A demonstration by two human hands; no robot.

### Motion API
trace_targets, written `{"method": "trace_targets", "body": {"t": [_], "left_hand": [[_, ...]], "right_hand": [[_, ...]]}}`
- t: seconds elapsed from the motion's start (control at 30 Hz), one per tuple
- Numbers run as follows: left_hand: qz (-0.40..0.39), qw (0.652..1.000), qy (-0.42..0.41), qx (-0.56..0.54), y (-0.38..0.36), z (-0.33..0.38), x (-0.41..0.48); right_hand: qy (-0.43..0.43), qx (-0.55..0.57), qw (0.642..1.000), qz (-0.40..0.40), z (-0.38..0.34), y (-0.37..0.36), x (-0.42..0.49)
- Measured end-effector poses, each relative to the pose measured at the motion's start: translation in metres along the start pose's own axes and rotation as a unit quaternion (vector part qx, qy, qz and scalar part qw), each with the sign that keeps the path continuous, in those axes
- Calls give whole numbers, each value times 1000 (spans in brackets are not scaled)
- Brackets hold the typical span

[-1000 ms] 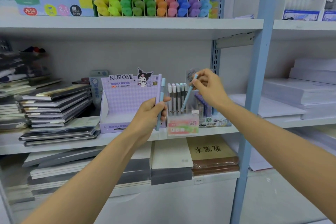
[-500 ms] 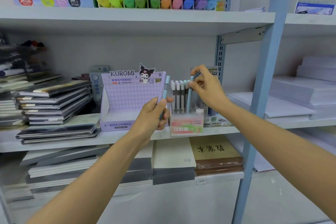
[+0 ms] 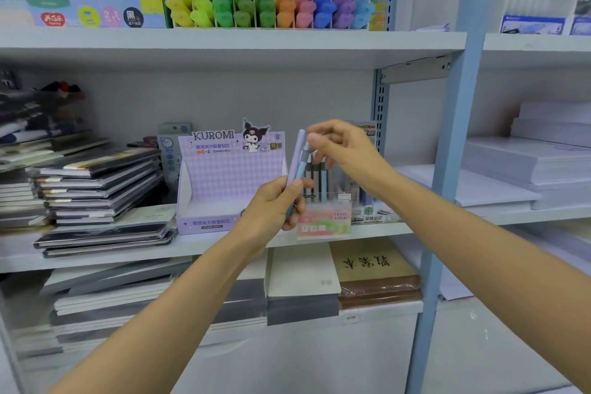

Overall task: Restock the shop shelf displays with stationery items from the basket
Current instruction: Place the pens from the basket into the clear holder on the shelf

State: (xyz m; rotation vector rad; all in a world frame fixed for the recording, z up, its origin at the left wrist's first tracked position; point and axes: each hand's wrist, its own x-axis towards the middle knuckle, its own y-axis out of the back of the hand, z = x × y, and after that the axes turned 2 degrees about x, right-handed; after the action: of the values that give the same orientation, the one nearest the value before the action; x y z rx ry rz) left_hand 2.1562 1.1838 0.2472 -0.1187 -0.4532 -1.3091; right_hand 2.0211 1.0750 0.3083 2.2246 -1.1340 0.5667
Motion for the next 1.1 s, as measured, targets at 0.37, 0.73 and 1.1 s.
{"method": "trace_targets", "body": {"t": [0.37,0.73,1.1], "left_hand": [[68,996,50,28,3,17,-9],[70,997,40,-7,4,12,-11],[56,998,22,-16,8,-2,-4]], "right_hand": [[62,23,981,182,-21,43,4],[45,-187,970,147,34,38,4],[67,-258,962,57,42,37,20]]}}
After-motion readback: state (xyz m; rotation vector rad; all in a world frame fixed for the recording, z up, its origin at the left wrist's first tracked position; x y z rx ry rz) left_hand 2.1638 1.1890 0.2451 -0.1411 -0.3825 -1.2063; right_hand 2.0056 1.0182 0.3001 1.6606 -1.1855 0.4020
